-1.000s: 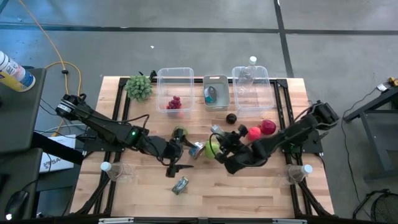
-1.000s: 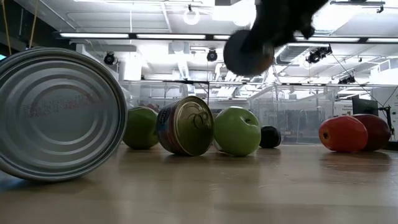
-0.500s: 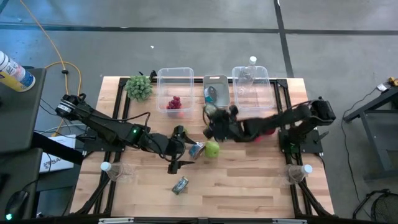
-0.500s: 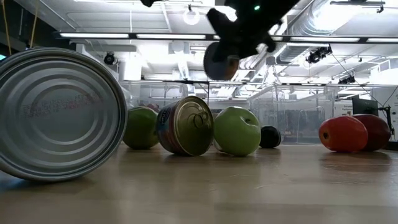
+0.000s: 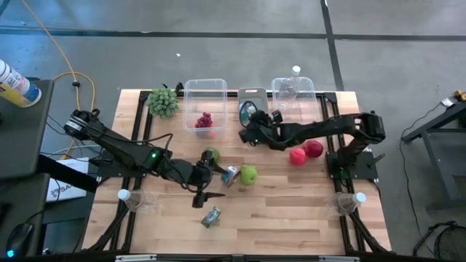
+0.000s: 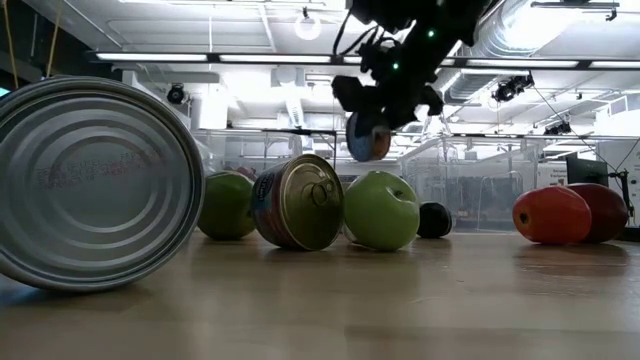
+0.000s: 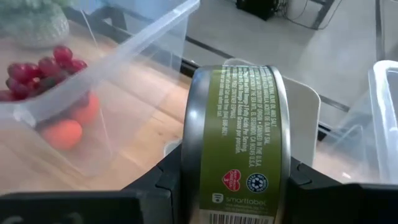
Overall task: Pick & Place Food Item
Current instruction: Put the green tuna can into the gray bin, then put the empty water bottle into the right transparent bin
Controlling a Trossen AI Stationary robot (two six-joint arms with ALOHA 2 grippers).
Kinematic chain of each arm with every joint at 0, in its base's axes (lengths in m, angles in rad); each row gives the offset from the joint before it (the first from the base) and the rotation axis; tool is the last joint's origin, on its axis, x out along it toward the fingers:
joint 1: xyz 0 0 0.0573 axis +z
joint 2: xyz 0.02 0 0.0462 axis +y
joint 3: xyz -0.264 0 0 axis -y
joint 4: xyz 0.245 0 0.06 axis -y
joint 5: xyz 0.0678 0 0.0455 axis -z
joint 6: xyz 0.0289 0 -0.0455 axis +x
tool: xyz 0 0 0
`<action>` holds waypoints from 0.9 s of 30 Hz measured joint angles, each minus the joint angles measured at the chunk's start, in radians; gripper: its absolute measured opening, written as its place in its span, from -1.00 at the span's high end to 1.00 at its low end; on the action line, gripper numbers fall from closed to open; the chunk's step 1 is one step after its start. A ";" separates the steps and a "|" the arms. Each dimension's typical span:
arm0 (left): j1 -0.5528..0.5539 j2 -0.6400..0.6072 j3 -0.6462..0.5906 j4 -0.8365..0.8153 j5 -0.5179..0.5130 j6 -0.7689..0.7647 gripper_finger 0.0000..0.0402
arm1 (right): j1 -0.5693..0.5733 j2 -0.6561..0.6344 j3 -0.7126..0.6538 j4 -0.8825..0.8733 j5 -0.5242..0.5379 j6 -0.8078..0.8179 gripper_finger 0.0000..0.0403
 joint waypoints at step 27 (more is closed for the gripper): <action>-0.008 0.000 0.000 0.002 -0.001 -0.004 -0.75 | -0.079 0.039 0.001 0.088 -0.092 -0.093 -0.28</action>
